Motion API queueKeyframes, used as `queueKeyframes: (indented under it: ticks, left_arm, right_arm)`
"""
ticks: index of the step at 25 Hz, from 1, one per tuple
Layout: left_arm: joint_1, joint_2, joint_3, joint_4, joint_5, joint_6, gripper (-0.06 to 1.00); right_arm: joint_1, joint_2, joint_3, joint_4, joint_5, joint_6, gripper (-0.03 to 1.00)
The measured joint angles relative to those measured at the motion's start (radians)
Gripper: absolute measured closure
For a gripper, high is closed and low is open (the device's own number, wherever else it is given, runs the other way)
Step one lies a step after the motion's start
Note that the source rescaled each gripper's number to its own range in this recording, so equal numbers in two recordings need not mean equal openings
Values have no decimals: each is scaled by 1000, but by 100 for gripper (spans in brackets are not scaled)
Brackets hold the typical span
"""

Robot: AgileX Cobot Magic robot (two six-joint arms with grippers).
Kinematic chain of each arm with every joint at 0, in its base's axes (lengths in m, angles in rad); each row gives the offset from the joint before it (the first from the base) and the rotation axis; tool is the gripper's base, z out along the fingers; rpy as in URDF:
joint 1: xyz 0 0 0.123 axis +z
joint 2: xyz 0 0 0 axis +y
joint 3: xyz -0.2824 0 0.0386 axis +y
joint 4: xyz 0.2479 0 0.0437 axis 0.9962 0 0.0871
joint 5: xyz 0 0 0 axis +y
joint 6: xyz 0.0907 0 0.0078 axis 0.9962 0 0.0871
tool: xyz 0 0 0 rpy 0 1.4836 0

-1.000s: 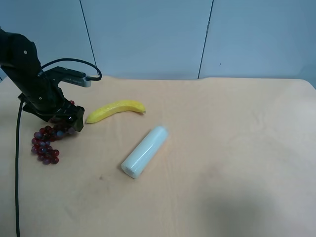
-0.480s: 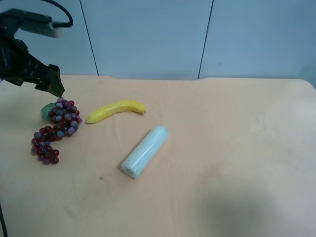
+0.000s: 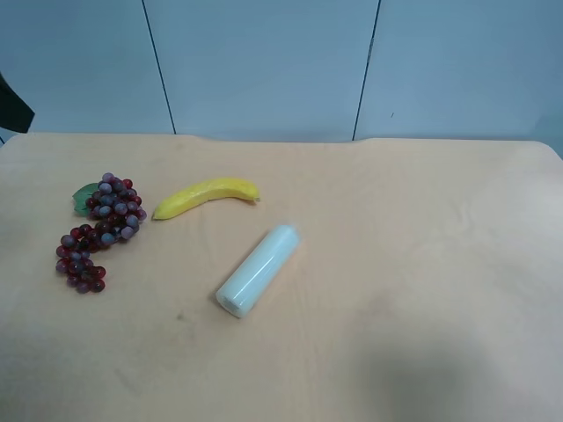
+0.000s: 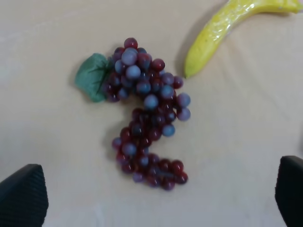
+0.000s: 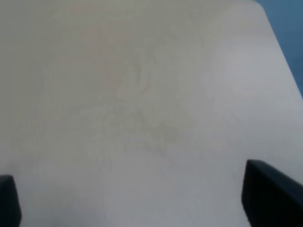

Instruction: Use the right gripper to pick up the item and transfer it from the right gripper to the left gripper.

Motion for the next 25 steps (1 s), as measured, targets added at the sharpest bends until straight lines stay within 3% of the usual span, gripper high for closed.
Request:
queueKeyframes:
  ticks: [7, 14, 25]
  left_arm:
    - [0, -158, 131, -48, 143, -6, -5]
    - [0, -371, 343, -58, 145, -6, -5]
    - [0, -745, 549, -122, 106, -5, -5]
  right_arm:
    - [0, 0, 0, 0, 0, 0, 7]
    - [0, 0, 0, 0, 0, 0, 7]
    - [0, 0, 0, 0, 0, 0, 7]
